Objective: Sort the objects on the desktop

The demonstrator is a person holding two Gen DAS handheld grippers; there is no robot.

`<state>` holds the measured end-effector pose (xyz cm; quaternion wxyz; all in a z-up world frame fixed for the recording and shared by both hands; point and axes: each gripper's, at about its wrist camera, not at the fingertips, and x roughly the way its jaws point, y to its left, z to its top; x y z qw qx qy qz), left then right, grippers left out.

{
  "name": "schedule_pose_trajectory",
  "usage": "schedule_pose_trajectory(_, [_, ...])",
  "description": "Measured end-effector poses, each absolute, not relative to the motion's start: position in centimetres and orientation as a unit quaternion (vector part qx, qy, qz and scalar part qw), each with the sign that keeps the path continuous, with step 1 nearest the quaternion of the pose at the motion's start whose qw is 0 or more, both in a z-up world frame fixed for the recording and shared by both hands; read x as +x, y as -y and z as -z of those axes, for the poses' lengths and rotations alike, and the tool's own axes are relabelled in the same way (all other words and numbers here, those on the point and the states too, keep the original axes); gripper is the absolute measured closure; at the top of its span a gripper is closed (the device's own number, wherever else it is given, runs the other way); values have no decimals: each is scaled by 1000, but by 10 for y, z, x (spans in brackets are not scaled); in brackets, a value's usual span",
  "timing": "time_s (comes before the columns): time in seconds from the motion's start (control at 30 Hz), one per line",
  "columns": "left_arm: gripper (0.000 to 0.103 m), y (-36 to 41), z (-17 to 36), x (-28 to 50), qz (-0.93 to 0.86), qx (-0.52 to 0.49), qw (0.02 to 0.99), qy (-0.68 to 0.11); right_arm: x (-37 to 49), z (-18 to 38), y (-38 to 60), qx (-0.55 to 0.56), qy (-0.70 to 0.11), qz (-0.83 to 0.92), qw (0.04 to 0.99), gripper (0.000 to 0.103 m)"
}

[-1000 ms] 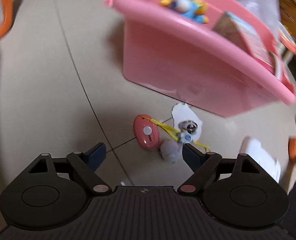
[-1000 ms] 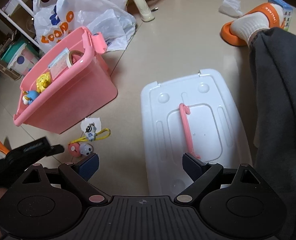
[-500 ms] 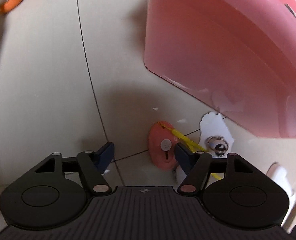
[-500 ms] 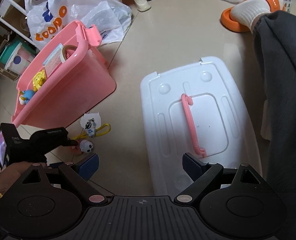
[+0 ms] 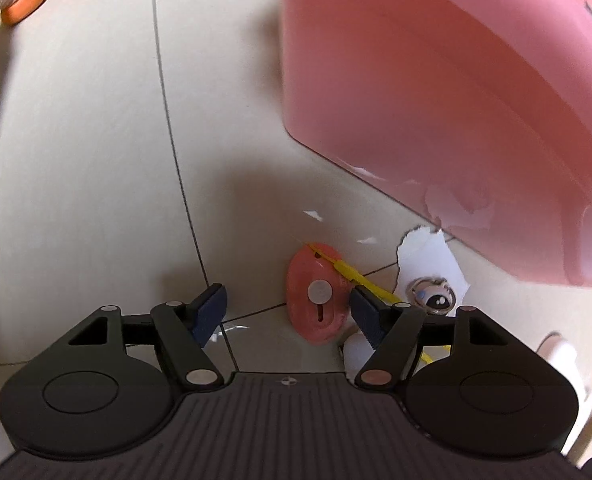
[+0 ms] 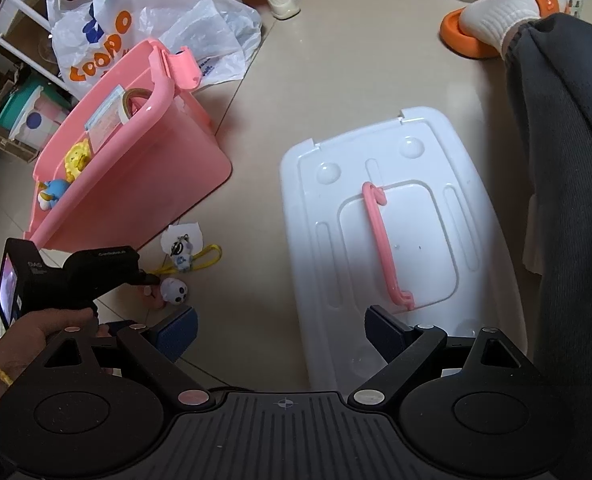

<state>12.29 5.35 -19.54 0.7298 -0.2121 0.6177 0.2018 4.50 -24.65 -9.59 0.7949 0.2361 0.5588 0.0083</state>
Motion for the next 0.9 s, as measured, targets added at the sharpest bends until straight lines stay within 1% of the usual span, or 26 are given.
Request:
schedule_pose_trajectory(0.1, [30, -43, 198, 124, -202, -184, 730, -626, 45, 96, 246, 236, -559, -9, 795, 14])
schedule_pose_trajectory(0.17, [26, -37, 199, 123, -196, -162, 735, -629, 45, 97, 247, 237, -560, -8, 794, 14])
schedule_pose_trajectory(0.23, [26, -35, 200, 121, -194, -163, 737, -627, 45, 97, 247, 238, -561, -7, 793, 14])
schedule_pose_trajectory(0.27, [28, -35, 200, 119, -194, -163, 736, -627, 45, 97, 247, 239, -561, -6, 792, 14])
schedule_pose_trajectory(0.3, [32, -34, 199, 118, -191, -160, 739, -626, 45, 97, 247, 240, -562, -6, 792, 14])
schedule_pose_trajectory(0.33, [45, -33, 197, 116, -185, -154, 745, -622, 45, 97, 248, 240, -562, -6, 792, 14])
schedule_pose_trajectory(0.37, [54, -31, 194, 115, -179, -147, 751, -618, 45, 97, 248, 241, -562, -6, 792, 13])
schedule_pose_trajectory(0.4, [66, -30, 193, 114, -170, -139, 756, -616, 46, 97, 248, 241, -562, -6, 792, 13])
schedule_pose_trajectory(0.7, [67, -26, 189, 88, -140, -133, 760, -620, 45, 95, 247, 243, -558, -9, 793, 13])
schedule_pose_trajectory(0.9, [67, -19, 171, 66, -121, -117, 777, -606, 45, 94, 245, 232, -558, -10, 797, 13])
